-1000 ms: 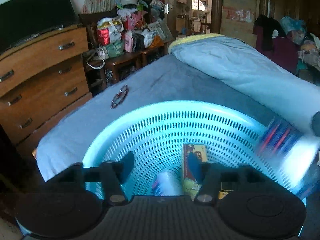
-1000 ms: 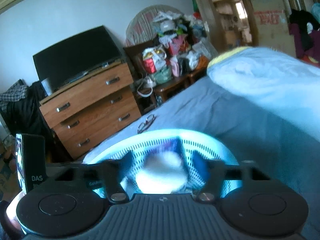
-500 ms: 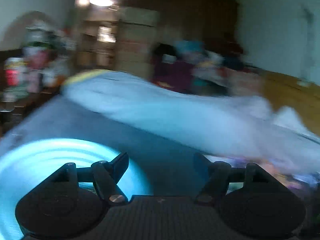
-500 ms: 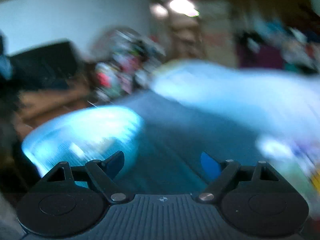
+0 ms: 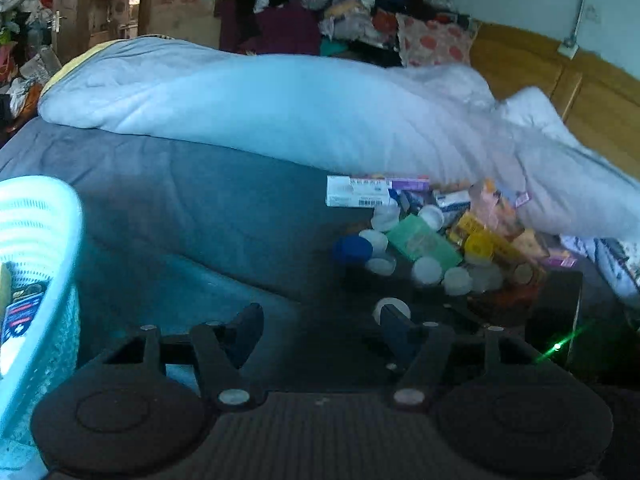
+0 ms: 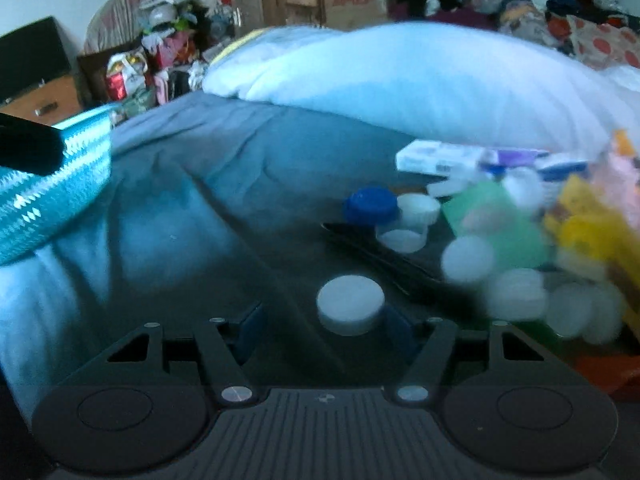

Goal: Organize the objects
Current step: 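Grasp a white bottle cap with right tool while left grasps a red sachet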

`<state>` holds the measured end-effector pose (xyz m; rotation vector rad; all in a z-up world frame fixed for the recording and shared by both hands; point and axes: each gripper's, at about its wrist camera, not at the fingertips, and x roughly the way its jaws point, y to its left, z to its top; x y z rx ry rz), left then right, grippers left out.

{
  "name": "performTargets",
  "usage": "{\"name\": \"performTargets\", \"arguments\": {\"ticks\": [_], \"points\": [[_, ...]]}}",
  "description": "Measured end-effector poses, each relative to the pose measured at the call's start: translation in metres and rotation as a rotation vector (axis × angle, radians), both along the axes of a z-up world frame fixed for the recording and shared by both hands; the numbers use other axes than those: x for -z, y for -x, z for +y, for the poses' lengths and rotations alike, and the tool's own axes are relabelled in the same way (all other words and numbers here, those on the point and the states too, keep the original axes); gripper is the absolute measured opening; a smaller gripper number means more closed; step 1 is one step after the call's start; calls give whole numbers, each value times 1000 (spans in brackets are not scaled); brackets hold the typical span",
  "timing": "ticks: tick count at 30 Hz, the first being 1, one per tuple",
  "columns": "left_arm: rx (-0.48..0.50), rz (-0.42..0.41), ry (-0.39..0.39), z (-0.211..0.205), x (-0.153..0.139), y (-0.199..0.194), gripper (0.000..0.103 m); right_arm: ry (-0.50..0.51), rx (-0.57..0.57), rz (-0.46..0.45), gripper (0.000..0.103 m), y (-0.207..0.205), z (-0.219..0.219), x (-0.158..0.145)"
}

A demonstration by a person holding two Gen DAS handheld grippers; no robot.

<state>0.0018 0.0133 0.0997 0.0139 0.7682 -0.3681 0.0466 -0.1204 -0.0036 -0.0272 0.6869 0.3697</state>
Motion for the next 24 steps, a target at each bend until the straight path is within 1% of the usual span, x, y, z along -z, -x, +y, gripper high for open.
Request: {"name": "performTargets", "arguments": {"ticks": [1,2,4,5,7,9,11,14,15,17,19,22,24], "points": [[7,3,-9,-5,3,-3,67,-12,0,-3,55,-2,-2,1],[13,6,-15,-11,6,-6,67,-25,5,-1,38,-1,-6,-1],[45,5,-19,-30,11,-14,67,-89,12,9,39,4,-21,-3],[69,-1,-23,-41,14,-18,67,-106,28,-2,39,11,-30,-7],[149,-28,-46,-70,19,-25,66,-153,75,-16,39,33,-55,-15],[249,-51,-53,-99,24,-29,61,-181,140,-12,39,58,-84,-21],[374,-70,-45,-137,33,-34,52,-199,220,6,39,84,-113,-23],[571,-77,-15,-193,50,-40,51,-245,331,35,39,117,-155,-26],[633,-78,-18,-212,56,-41,51,-249,356,35,39,126,-165,-28],[718,-80,-33,-240,70,-41,50,-253,383,31,39,142,-176,-32],[770,-50,-68,-266,88,-46,50,-257,388,31,39,152,-183,-33],[806,-14,-98,-286,108,-54,48,-258,384,10,39,157,-187,-35],[829,-2,-110,-295,116,-57,48,-257,375,8,39,157,-187,-33]]}}
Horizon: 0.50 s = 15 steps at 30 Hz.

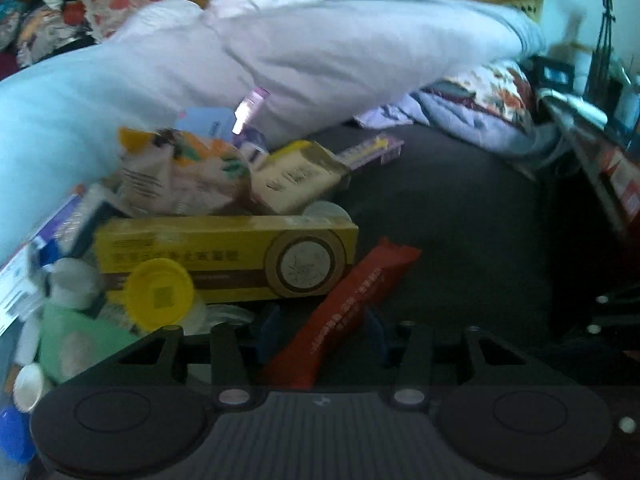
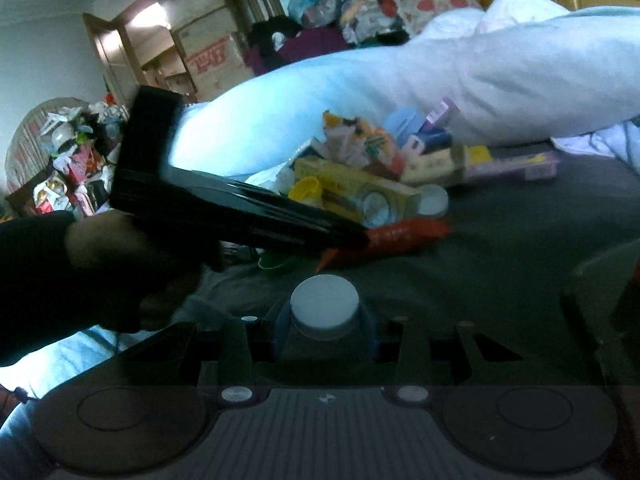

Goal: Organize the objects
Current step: 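Grasp a white bottle cap with right tool while left grasps a red sachet, then carry the red sachet and white cap over the teal basket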

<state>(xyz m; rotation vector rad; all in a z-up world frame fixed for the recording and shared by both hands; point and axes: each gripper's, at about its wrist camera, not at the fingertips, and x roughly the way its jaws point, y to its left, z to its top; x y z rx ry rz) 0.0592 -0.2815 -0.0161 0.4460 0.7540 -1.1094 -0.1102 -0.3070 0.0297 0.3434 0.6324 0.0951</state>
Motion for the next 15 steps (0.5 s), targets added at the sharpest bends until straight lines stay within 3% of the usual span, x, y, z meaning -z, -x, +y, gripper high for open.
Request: {"name": "performTargets", "arguments": {"ticks": [6,8,11,15], "points": [[22,7,-35,-22,22,-1,45,-23,10,0,39,-5,-2,2],[-6,17,-23,-20,20,1,27,-24,11,-4,39,-5,-2,2],[-53,1,-7,-12,9,11,18,-23,13,-15,39,-4,-2,1],[-154,-44,72,18,-24,22,18,-9,13,-44,39,-1,2,-4]]}}
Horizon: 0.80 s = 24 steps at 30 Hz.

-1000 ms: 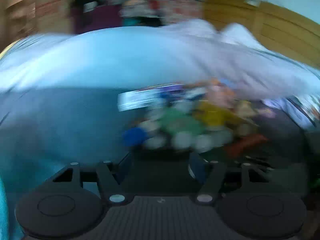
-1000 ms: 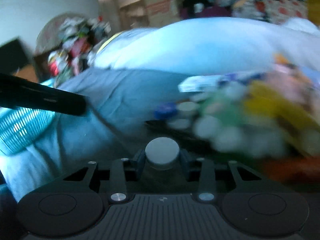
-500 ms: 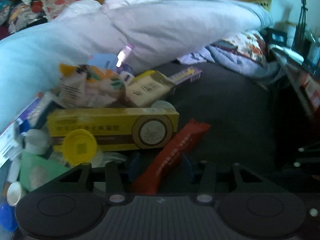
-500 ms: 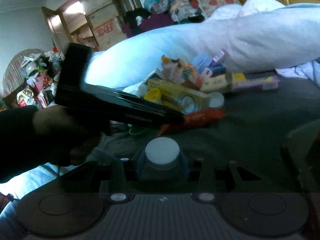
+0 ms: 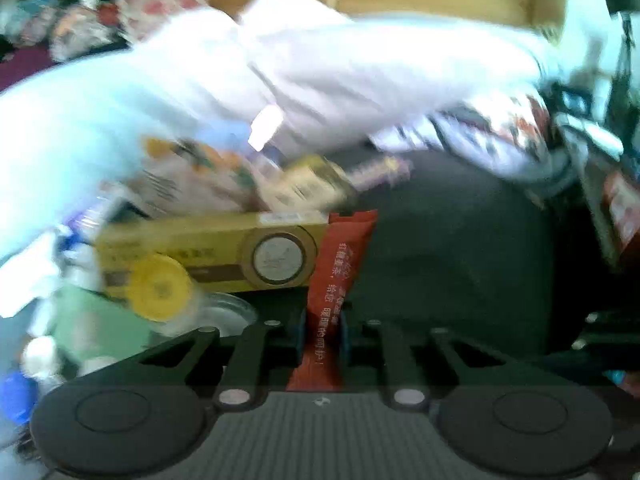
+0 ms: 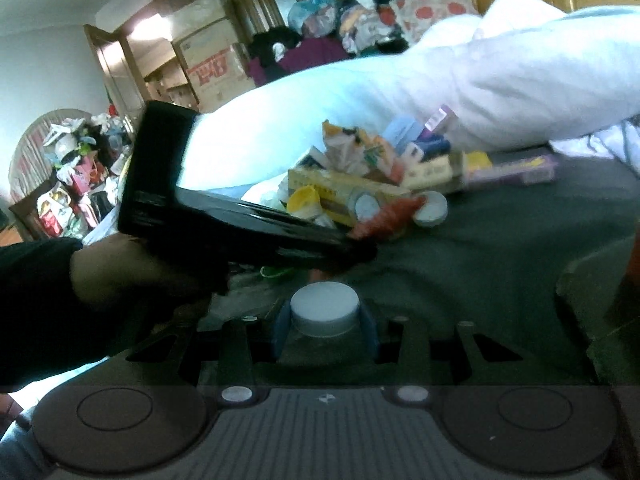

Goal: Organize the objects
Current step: 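Carry the red sachet and white cap over the teal basket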

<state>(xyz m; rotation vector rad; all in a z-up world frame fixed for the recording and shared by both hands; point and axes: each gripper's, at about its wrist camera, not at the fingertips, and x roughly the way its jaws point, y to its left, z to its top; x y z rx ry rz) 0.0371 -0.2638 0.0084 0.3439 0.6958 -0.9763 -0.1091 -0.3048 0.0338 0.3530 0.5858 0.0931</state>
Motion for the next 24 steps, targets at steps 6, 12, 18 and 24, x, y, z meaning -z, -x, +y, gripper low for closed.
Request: {"name": "performTargets", "arguments": {"ticks": [6,12,18,24], "points": [[-215,-92,136,76,-66,21,18,46,-47,-53,39,2,16,-14],[-590,-211,201,199,-130,41,18,75,-130,-137,39,-12,50,-45],[-952,-304,172,319,-167,62,18,82,-296,-280,39,-66,115,-107],[-1253,-306,137,434,-190,84,19,49,-513,-378,39,-128,220,-172]]}}
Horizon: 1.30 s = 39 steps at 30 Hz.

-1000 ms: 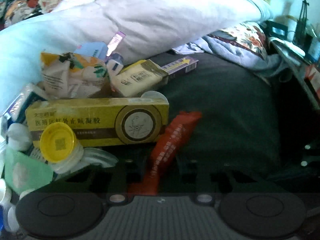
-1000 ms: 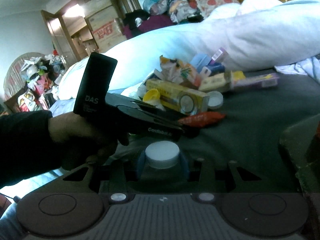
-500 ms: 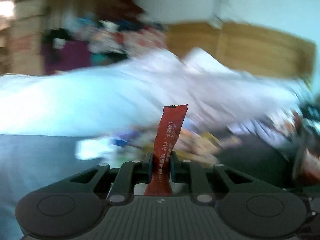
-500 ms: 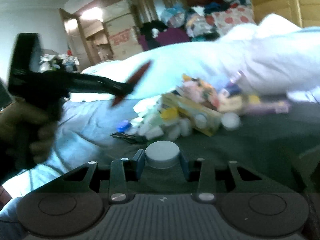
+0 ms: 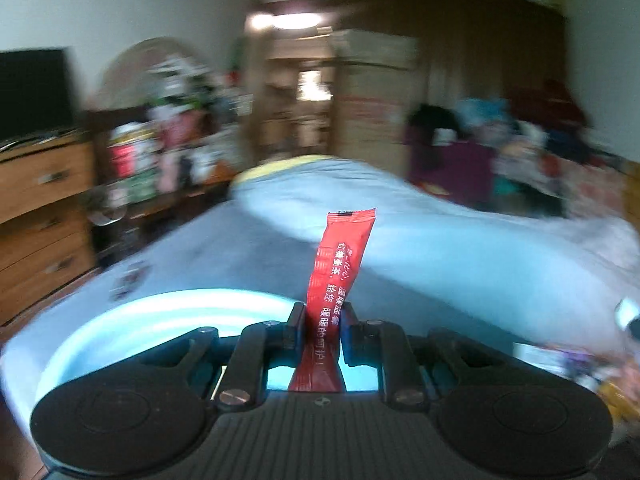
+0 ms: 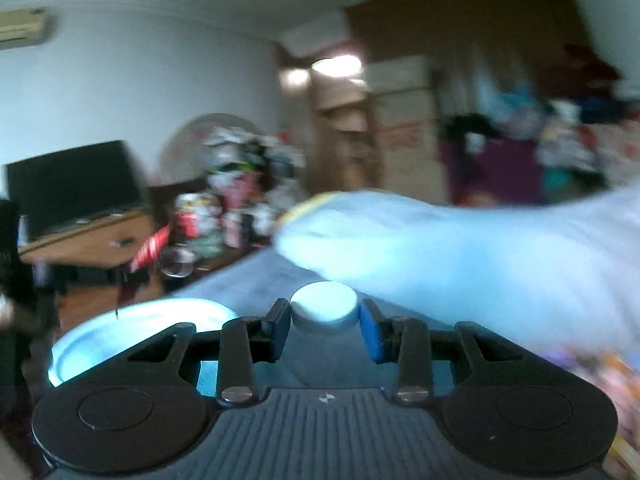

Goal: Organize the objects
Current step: 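Carry the red sachet and white cap over the teal basket, then open both tools, releasing the sachet and cap into the basket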

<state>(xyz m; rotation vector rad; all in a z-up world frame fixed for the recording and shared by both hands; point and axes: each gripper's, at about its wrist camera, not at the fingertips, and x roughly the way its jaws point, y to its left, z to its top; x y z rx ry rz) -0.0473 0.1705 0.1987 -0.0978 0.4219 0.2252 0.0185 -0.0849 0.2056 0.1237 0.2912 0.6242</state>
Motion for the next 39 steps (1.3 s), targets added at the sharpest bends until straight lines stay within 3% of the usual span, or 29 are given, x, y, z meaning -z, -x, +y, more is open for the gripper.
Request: {"name": "performTargets", "arguments": {"ticks": [7,12,16,21,34,39], "points": [[-207,97,28,108,-4,9,19,67,-227,51,39,-47,133,-36],[-249,200,46,156,9,4,19,116,-333,157,39,-59,206,-30],[-259,235,60,166,26,-3,18,138,-367,226,39,-64,240,-19],[-258,248,64,162,39,-8,18,173,-385,252,39,-62,259,-8],[-239,271,73,155,62,-28,18,187,-374,279,39,-68,257,6],[-248,280,62,151,64,-29,23,180,-365,273,41,-68,258,7]]}}
